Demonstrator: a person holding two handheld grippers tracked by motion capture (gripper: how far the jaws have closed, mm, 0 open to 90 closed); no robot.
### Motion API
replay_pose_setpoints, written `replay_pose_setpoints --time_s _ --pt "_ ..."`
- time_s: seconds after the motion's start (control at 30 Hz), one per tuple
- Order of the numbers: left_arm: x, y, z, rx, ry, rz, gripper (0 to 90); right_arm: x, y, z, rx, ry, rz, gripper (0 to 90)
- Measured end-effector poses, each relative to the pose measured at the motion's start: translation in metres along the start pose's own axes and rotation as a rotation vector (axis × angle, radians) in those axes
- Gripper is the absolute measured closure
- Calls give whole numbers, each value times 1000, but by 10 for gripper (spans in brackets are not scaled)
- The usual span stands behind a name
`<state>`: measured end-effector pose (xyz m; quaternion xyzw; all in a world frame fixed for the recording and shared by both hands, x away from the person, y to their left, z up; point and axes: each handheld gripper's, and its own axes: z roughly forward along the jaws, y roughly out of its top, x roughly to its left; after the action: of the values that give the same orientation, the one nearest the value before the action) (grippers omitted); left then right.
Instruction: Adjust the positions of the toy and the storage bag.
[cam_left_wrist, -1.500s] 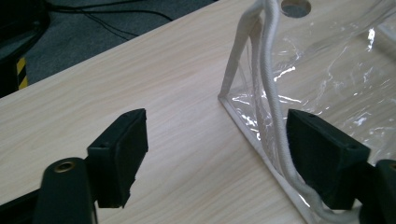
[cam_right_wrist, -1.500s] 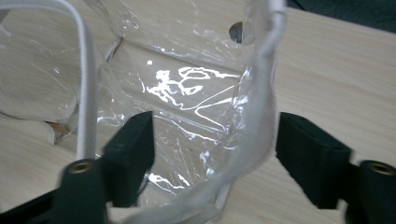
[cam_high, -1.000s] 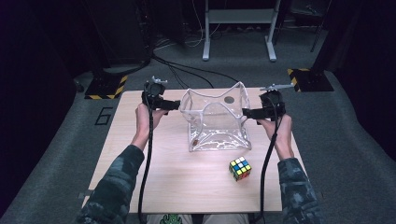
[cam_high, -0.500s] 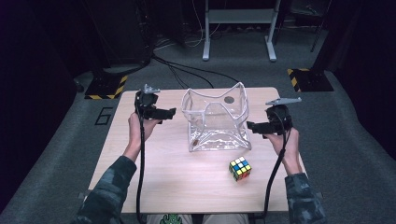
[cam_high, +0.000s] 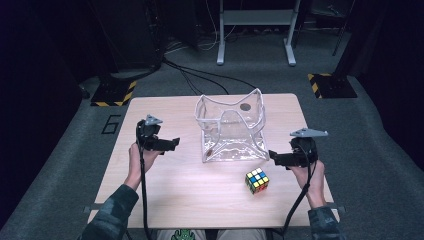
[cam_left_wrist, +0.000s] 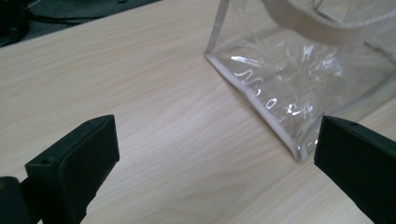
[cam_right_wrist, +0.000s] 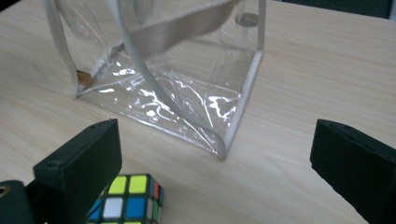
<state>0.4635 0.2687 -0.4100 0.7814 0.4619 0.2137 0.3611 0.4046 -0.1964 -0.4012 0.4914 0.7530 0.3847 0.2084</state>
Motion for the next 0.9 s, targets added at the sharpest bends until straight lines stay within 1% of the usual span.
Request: replay_pose_setpoints --time_s 0.07,0.17,0.23,0.33,0.37,0.4,0.43,0.47,0.53,0.6,0.63,0.7,0.73,0.8,0.83,0.87,0.9 --pt "-1 -10 -1 8 15 14 1 -2 -10 0 15 -13 -3 14" --pt "-1 -26 -2 14 14 19 1 -6 -26 2 33 -25 -7 10" --pt "0 -38 -1 26 23 24 1 -9 -38 5 42 -24 8 8" --pt "3 -55 3 55 20 18 2 -14 -55 9 53 -34 27 6" --pt "4 -61 5 73 16 15 1 -16 -60 11 54 -32 36 6" --pt "6 -66 8 80 13 20 1 -18 -66 13 60 -39 47 5" --pt "7 -71 10 88 15 12 1 -20 -72 15 69 -45 59 5" --pt "9 -76 11 98 17 13 1 -22 -77 17 75 -43 73 4" --pt "12 -86 15 111 13 -6 1 -26 -87 22 81 -44 92 3" --pt "13 -96 17 114 14 -24 1 -27 -97 27 86 -43 107 1" --pt "14 -101 18 121 16 -30 1 -28 -102 29 89 -47 109 0" --pt "14 -108 21 128 24 -26 1 -29 -111 34 95 -60 98 0" --pt "15 -112 22 131 22 -32 1 -30 -114 36 100 -59 106 0" --pt "16 -118 24 123 22 -55 1 -30 -119 39 103 -71 101 0" --pt "17 -120 24 120 25 -50 1 -29 -121 41 104 -75 97 0" --pt "18 -122 25 117 22 -58 1 -29 -123 43 106 -89 90 0" --pt "18 -124 26 117 22 -67 1 -28 -123 43 109 -105 71 1"
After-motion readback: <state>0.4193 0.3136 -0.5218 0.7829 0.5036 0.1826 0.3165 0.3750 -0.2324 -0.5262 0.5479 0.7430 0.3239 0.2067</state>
